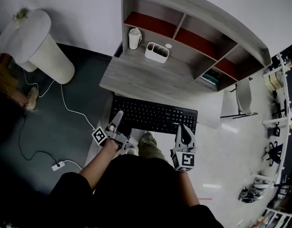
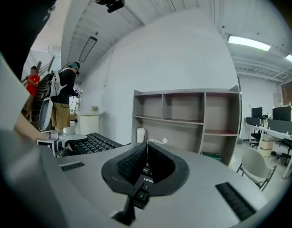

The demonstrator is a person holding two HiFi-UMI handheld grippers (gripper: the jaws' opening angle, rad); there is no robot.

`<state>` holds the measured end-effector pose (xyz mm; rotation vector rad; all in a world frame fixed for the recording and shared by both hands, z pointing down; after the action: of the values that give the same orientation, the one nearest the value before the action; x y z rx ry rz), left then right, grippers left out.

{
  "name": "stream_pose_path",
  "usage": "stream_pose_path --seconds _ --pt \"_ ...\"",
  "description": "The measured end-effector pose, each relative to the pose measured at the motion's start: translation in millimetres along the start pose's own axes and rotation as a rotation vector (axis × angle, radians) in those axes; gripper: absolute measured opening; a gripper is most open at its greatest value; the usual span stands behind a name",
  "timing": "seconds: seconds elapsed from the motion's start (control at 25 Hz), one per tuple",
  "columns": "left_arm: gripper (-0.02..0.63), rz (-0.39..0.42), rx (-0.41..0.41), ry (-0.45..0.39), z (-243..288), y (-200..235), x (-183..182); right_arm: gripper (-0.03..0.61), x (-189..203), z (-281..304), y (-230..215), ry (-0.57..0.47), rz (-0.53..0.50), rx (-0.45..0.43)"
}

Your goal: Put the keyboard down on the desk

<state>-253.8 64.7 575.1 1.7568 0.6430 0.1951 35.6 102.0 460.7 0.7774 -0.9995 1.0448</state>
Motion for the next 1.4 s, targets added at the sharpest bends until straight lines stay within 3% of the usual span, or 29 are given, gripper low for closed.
stream_pose_path --seconds 0.32,0.72,1.0,1.4 --pt "0.098 0.059 -0.09 0.011 80.8 31.3 -17.8 0.014 -10.8 71.1 -59.8 0.006 0.036 -0.034" --pt "0.098 0.042 -0.096 -0.052 171.5 81.2 -33.1 0.014 -18.3 137.8 -146.8 0.018 0.06 -0.022" --pt "0.1 0.108 -0.173 -0.073 213.0 110.8 -42.2 0.014 -16.6 173.2 -187.8 0.035 0.089 -0.024" --pt "0.1 0.113 -0.202 -0.093 229.7 132.1 -56.2 0.014 -7.3 210.9 -203.5 0.064 0.083 -0.055"
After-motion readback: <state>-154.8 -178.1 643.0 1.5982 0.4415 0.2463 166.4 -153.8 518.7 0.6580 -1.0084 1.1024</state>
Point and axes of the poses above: the fingertips, and each gripper's own axes: z forward along the fingers, y to its left, x out of its underside, the point moved 3 cm from there along -z, backward along the fingers, and after that the axes turned 10 degrees about y, right-handed, at the moved point
